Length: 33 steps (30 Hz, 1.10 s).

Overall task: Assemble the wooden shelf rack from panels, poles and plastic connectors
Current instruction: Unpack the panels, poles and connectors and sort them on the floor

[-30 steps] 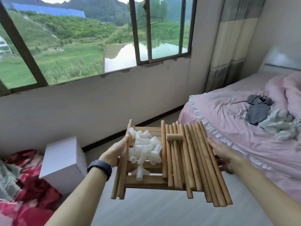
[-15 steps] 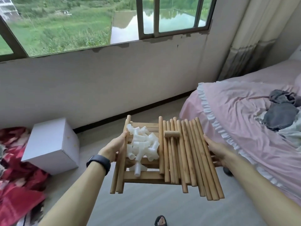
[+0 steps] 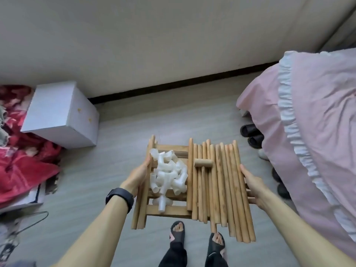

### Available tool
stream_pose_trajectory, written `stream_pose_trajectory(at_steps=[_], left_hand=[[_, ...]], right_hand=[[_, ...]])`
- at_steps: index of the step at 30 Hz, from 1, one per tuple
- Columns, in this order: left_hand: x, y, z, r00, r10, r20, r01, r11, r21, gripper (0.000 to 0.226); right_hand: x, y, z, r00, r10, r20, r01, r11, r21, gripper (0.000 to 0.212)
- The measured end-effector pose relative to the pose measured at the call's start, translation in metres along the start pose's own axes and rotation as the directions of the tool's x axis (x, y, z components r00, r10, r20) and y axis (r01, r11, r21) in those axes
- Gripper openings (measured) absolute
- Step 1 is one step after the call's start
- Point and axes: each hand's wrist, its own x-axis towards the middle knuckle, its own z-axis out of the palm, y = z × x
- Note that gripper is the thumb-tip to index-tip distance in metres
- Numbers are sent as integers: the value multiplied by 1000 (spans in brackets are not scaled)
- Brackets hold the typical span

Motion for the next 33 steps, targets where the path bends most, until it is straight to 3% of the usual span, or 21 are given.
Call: stream_pose_trajectory(at_steps=[6,15,27,33], left_hand=[[98,-87,28,985,-130,-115,121,989,-80,71],[233,-229,55,951,-237,-197,216,968,-126,66],[421,-395,38,937,-219,-271,205,975,-80,62],[501,-462,49,945,-193,-264,189,981,-41,74]], right_hand=[[126,37,18,996,24,82,-22,999,-25,54],[300,133,70,992,108,65,-106,994,-33,61],[495,254,159,995,96,40,-93,993,-67,55],[581,300,185,999,50,-12,-51,995,-90,69]])
